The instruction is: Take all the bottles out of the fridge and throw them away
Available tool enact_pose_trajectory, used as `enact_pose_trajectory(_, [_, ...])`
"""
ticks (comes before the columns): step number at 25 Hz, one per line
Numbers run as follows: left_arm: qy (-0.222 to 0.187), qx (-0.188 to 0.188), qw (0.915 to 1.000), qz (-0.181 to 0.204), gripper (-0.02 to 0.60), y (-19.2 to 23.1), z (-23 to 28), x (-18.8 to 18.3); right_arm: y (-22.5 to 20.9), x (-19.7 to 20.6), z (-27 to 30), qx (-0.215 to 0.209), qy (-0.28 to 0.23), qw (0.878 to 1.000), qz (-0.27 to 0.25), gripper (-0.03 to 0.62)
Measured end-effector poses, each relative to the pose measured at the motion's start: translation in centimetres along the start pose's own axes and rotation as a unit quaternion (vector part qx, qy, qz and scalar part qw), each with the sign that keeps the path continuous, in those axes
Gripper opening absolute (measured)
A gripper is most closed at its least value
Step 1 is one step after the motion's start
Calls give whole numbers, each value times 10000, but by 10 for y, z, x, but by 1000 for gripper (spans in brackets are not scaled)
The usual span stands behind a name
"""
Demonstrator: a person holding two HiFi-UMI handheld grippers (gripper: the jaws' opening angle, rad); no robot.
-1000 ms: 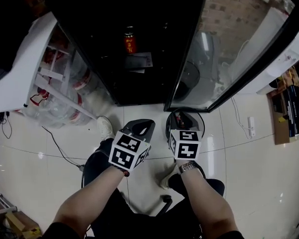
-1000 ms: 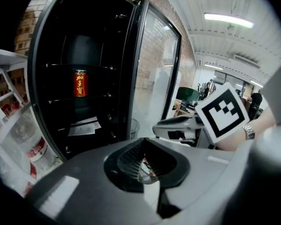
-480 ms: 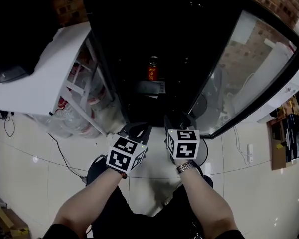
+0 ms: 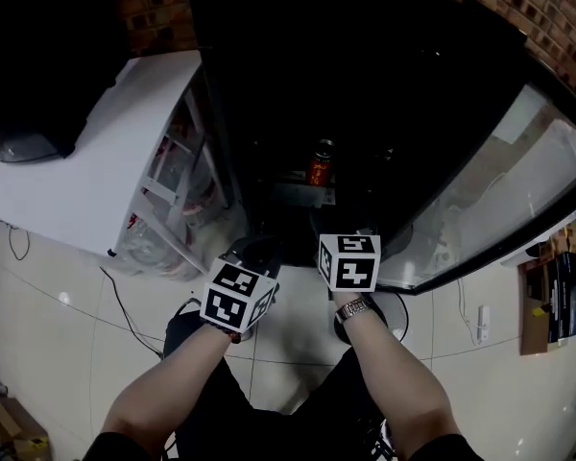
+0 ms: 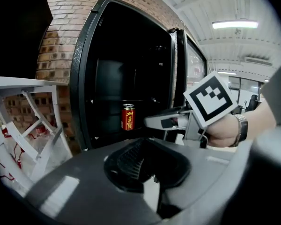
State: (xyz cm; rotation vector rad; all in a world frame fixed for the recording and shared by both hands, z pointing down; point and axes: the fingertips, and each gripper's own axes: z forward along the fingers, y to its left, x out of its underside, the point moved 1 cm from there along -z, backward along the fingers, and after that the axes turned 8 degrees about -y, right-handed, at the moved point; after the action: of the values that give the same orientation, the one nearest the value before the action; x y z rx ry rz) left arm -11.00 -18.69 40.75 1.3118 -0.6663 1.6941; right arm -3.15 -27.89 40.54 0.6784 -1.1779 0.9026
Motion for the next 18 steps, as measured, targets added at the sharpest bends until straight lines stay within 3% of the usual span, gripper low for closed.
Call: enact_pose_trajectory(18, [122, 486, 9987, 25, 5, 53, 70, -9, -31, -6, 114, 346, 227, 9991, 78, 341])
